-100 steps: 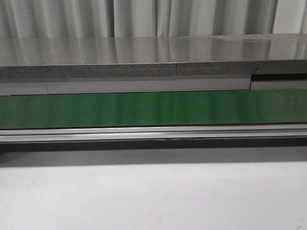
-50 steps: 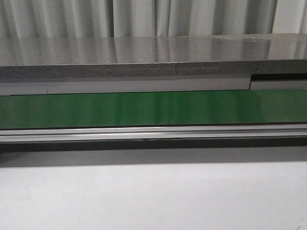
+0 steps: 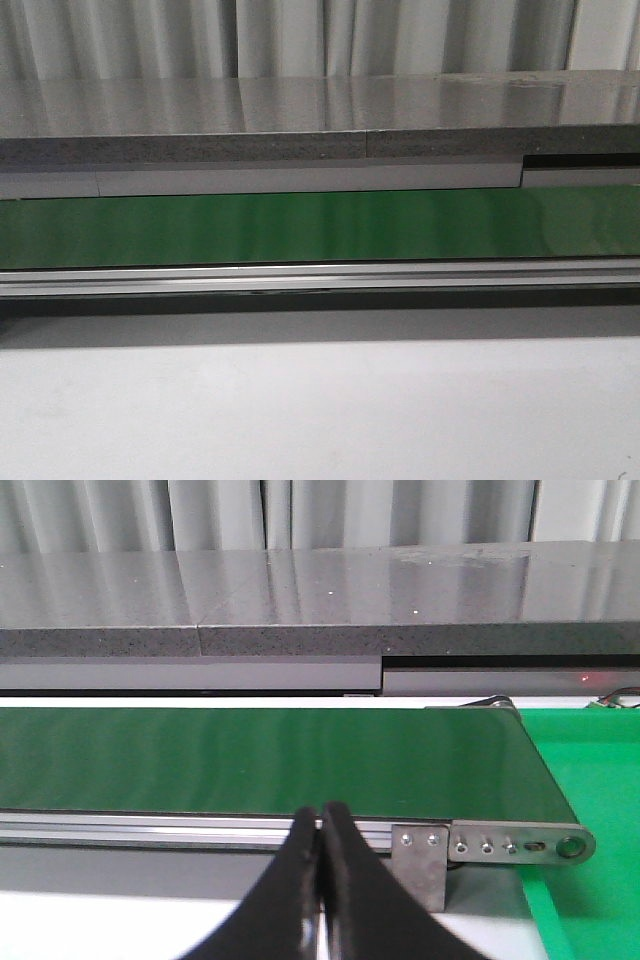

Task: Move button from left to right
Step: 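Lower the left gripper toward the yellow push button in the blue tray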

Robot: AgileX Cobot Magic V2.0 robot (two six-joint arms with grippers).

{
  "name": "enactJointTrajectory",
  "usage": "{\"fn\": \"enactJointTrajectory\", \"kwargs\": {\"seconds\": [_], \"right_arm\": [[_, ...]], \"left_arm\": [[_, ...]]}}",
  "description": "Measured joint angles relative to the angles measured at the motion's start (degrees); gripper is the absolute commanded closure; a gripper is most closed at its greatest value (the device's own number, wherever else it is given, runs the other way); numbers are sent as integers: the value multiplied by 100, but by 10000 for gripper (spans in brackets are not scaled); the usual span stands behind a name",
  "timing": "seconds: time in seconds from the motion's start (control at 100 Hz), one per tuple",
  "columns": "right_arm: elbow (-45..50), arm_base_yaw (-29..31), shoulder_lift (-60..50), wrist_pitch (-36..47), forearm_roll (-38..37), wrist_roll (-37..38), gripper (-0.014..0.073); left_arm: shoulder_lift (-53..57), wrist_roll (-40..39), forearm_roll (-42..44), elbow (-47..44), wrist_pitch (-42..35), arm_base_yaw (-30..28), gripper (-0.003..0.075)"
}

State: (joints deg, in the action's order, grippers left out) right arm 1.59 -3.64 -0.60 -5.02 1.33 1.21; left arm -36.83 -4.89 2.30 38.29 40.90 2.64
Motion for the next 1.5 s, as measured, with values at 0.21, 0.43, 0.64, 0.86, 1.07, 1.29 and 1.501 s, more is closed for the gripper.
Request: {"fn": "enactJointTrajectory", "kwargs": {"seconds": [0.21, 0.43, 0.64, 0.86, 1.07, 1.29, 1.501], "right_arm": [[0, 0, 0, 0, 0, 0, 662], [0, 0, 0, 0, 0, 0, 662], [0, 0, 0, 0, 0, 0, 662], [0, 0, 0, 0, 0, 0, 662], [0, 0, 0, 0, 0, 0, 662], [0, 0, 0, 0, 0, 0, 662], [0, 0, 0, 0, 0, 0, 662]], "left_arm": [[-1056, 0, 1, 806, 712, 0, 740], [-1441, 0, -52, 905, 791, 0, 740], [-1469, 0, -46, 905, 800, 0, 740], [-1469, 32, -46, 905, 800, 0, 633], [-1469, 108, -46, 905, 802, 0, 114], [-1469, 123, 48, 905, 769, 0, 11], [-1478, 132, 286, 905, 705, 0, 79]]}}
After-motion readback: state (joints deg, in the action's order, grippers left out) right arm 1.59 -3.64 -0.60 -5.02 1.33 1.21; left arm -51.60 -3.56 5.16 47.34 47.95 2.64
